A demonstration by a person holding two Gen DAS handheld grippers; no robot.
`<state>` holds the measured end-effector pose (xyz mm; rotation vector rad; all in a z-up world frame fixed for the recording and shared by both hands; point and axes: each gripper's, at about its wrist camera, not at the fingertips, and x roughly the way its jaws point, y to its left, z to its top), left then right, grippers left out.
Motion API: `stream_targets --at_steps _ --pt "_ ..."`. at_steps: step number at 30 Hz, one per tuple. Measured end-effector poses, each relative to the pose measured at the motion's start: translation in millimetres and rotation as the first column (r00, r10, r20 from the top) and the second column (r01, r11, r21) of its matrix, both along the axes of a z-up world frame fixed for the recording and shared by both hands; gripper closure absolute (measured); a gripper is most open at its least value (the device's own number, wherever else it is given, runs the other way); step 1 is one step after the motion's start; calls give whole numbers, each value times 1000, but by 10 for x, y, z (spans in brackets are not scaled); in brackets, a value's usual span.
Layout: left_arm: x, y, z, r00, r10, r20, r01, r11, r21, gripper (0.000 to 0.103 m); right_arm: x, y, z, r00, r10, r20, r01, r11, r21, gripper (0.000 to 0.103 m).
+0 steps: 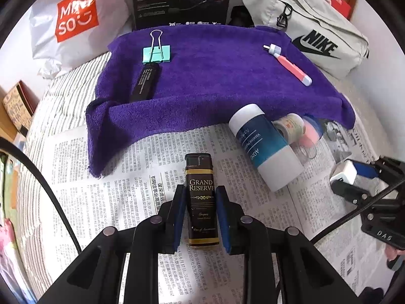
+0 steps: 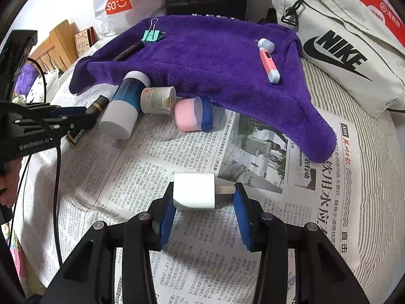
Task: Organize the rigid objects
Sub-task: 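Close the right gripper on the white charger cube, then carry the gold-labelled bottle and white charger onto the purple towel with both grippers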
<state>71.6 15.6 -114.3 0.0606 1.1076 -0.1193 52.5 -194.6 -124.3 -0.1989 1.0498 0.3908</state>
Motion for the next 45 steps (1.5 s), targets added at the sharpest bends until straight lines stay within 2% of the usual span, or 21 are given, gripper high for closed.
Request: stream_targets --at_steps 6,11,27,38,45 --pt "14 -33 7 1000 5 -6 -5 1000 8 80 -2 0 -6 1000 1 15 -1 1000 7 59" --pt "8 7 29 1000 16 -23 -16 1000 -12 80 31 -27 33 1000 11 -19 -10 1000 21 60" --pt "-81 307 393 997 69 33 -68 997 -45 80 227 -68 549 998 43 44 -46 996 81 60" --pt "124 413 607 994 78 79 -76 997 -28 80 544 -178 653 998 5 58 -11 995 97 60" --pt "343 417 623 994 67 81 -64 997 -44 80 785 -231 645 998 -28 51 22 994 112 60"
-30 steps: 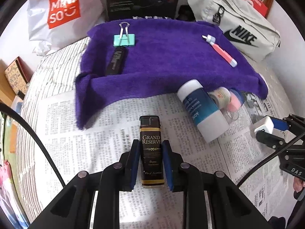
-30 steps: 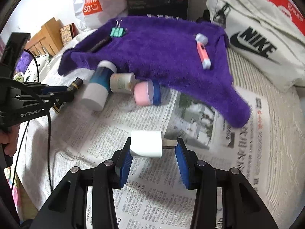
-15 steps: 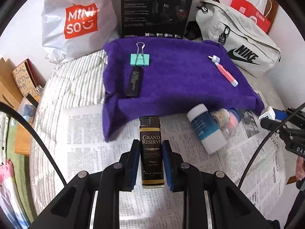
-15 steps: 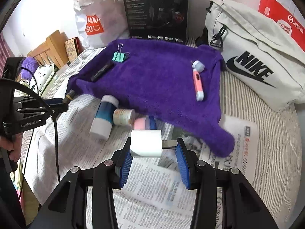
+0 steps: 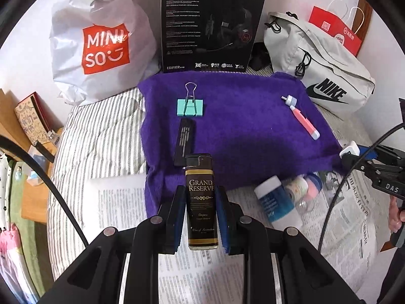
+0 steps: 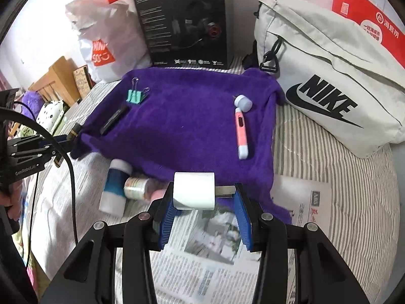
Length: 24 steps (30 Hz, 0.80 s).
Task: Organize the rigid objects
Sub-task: 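Carry the gold-labelled bottle and white charger onto the purple towel with both grippers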
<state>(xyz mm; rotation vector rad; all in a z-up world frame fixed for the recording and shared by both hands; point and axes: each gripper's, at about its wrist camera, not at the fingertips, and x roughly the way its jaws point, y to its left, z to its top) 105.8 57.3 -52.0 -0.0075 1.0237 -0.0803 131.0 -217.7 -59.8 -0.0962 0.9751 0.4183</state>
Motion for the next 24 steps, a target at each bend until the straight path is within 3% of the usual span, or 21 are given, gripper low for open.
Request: stream_targets --at_steps 13,24 --pt "308 -2 -96 1000 -14 -10 14 999 -35 80 526 25 -312 992 -67 -102 65 998 -25 60" --pt "390 41 -216 1000 -22 -22 21 998 -58 80 668 220 -510 985 -75 -156 61 994 -91 60"
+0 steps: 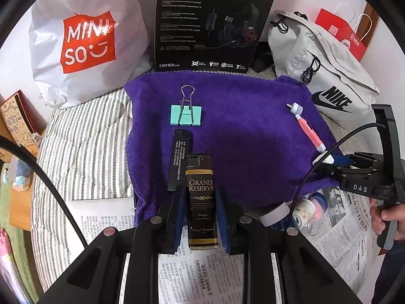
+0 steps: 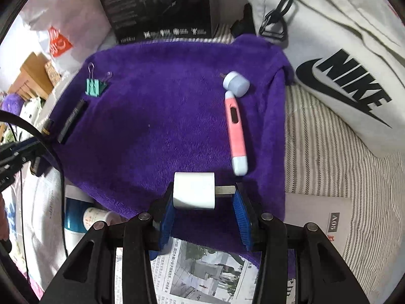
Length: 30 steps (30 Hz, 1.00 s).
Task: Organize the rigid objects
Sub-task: 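Carry the gold-labelled bottle and white charger onto the purple towel with both grippers, then open both grippers to set the bottle beside the black box and the charger down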
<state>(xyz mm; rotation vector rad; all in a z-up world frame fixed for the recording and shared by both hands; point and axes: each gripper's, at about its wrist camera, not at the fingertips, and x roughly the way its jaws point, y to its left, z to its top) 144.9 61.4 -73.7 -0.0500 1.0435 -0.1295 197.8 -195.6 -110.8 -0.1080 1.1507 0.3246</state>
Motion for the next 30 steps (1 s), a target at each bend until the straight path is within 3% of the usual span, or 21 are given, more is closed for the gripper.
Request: stream_targets --at_steps 16,25,30 --pt "122 -41 -51 1000 -11 -19 10 1000 -21 80 37 102 -67 1000 25 -8 -25 999 -37 58" --pt "302 -130 -156 999 -17 -48 17 1000 -6 81 -21 -13 71 1000 14 -25 -13 999 37 51" --pt "407 -116 -235 998 -9 -57 7 999 -38 81 -109 -22 173 1000 16 5 -16 999 36 47"
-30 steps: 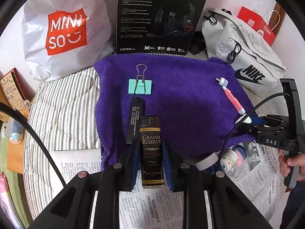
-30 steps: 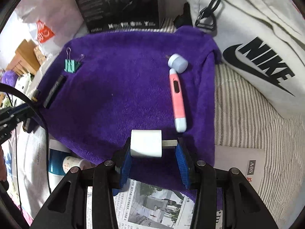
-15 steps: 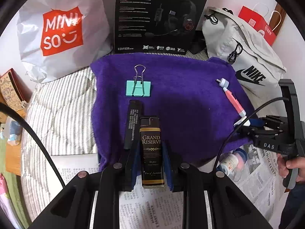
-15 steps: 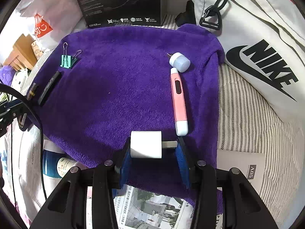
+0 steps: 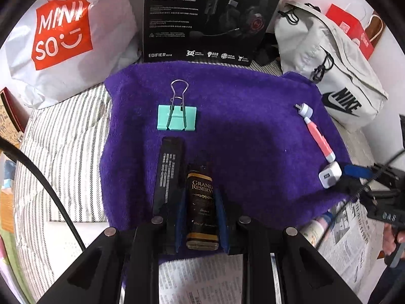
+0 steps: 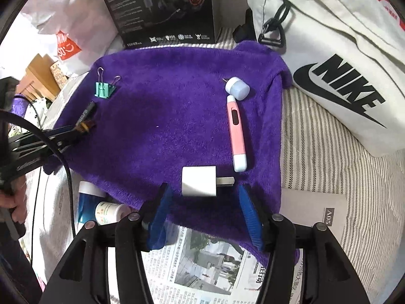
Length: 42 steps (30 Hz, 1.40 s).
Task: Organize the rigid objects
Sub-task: 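Open both grippers to set the bottle beside the black box and the charger down, then grasp the white-and-blue AIMD jar with the left gripper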
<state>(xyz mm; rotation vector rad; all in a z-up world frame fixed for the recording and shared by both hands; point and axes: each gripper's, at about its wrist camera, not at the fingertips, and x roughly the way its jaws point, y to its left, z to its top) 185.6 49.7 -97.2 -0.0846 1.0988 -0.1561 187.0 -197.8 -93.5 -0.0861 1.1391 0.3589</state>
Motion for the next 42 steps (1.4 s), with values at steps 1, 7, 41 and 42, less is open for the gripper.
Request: stream_targets --at_steps 1,7,41,42 --pt "17 -4 -9 1000 -1 -2 1 1000 -1 81 -19 -21 15 1000 -1 2 1 1000 6 47" --pt "154 -28 -97 1000 -5 -19 5 1000 18 82 -65 -81 67 1000 -5 14 5 1000 24 47" --pt "-612 -348 272 998 -54 23 53 998 32 65 -818 -486 336 996 -47 80 39 994 102 47" --pt "-652 -407 263 998 -65 20 64 998 17 65 -847 -519 334 996 -52 78 44 993 105 47"
